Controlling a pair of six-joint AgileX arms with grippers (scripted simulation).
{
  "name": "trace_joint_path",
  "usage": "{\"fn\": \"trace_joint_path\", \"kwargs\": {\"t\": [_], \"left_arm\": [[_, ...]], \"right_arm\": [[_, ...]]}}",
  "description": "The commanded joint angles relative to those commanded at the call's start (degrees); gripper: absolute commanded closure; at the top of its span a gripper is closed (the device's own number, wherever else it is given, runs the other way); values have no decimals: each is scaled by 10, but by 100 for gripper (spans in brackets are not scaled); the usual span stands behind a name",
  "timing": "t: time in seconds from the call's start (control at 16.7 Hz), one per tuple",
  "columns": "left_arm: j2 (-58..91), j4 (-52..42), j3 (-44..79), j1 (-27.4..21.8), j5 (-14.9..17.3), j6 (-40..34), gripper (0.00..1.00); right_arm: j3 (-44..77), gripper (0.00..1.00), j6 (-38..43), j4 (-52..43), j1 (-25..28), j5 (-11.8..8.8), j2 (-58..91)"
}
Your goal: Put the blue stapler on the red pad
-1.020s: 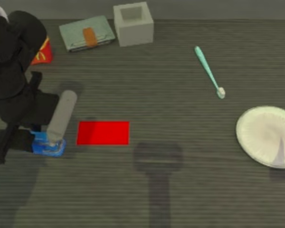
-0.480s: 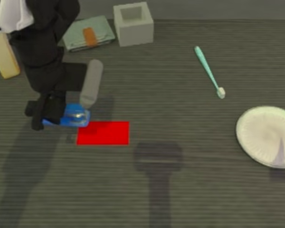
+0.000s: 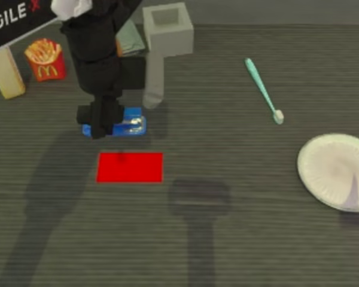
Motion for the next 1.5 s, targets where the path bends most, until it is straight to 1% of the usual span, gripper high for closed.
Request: {"fn": "trace_joint_path", "kwargs": {"t": [0.3, 0.42, 0.78, 1.08, 1.5], "left_arm": [[0, 11, -9, 2, 0, 2, 100], [9, 44, -33, 2, 0, 0, 100], [50, 185, -130, -3, 0, -3, 100], [56, 200, -143, -4, 0, -3, 100], [56, 200, -143, -4, 0, -3, 47]], "right_arm": [[0, 0, 0, 0, 0, 0, 0], [0, 0, 0, 0, 0, 0, 0], [0, 0, 0, 0, 0, 0, 0], [0, 0, 0, 0, 0, 0, 0], [0, 0, 0, 0, 0, 0, 0]]}}
